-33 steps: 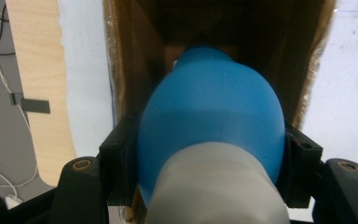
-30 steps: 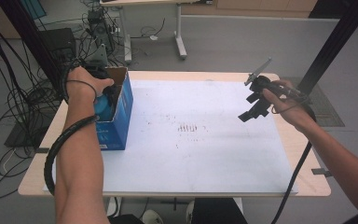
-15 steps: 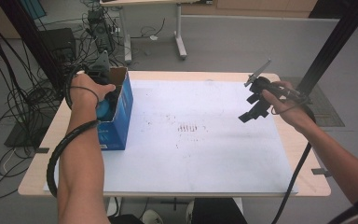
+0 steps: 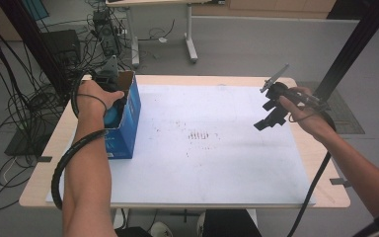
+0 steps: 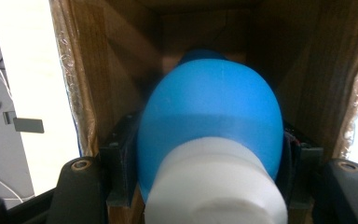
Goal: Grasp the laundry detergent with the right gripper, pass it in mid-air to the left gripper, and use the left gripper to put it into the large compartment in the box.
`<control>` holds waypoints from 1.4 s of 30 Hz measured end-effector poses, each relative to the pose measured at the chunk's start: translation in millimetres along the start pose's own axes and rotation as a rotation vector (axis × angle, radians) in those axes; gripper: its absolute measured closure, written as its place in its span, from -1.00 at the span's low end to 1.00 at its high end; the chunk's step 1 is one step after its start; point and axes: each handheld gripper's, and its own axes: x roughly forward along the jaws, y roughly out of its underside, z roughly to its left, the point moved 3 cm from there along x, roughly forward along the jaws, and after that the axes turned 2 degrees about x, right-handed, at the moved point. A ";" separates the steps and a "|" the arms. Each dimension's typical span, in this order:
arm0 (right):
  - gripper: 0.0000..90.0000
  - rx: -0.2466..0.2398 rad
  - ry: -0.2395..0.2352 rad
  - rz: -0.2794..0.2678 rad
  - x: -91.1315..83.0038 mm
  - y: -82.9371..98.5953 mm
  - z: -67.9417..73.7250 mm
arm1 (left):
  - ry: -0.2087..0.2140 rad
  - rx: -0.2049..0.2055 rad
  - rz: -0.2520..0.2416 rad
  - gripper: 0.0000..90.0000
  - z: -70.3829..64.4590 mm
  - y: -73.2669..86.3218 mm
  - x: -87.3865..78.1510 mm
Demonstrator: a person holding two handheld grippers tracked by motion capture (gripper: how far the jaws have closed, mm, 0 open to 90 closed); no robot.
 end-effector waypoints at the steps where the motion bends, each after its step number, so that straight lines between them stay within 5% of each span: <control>1: -0.92 0.001 0.001 -0.001 -0.2 0.4 -0.3 | 0.000 -0.001 -0.001 -0.19 0.3 -0.2 0.1; 42: -0.92 0.011 0.012 -0.001 -5.4 4.5 -4.1 | -0.003 -0.017 -0.011 -0.21 1.3 -4.0 1.2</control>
